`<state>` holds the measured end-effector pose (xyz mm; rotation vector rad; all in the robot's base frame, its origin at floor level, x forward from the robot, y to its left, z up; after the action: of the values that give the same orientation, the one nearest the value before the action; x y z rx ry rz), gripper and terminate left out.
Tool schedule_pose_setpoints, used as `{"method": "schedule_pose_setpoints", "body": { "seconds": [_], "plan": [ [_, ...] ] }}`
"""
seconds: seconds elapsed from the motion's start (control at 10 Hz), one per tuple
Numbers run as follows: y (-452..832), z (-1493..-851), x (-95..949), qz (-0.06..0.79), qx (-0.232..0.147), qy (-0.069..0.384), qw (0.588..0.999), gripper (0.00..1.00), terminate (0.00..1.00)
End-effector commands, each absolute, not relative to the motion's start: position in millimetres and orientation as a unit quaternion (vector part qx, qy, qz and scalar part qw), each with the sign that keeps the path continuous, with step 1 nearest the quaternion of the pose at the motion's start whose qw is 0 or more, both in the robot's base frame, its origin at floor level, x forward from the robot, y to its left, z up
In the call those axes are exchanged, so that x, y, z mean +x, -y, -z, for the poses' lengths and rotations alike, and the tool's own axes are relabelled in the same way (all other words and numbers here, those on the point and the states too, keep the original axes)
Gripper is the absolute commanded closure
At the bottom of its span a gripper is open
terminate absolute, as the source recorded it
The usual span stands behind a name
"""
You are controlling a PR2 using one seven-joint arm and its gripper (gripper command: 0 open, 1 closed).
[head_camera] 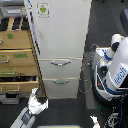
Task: Opening the fridge
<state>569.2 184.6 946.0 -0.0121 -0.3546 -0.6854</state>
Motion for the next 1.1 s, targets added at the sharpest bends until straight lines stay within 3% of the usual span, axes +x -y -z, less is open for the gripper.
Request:
{"method": "schedule_pose_setpoints", "body": {
  "seconds": [0.1, 0.5, 1.1],
  "plan": [
    [-190, -1031, 691, 0.304, 0.014, 0.161, 0.939, 0.0, 0.0],
    [-184, -1075, 750, 0.294, -0.004, 0.158, 0.942, 0.0, 0.0],
    [-226, -1091, 848, 0.17, -0.025, 0.133, 0.976, 0.0, 0.0]
  ]
}}
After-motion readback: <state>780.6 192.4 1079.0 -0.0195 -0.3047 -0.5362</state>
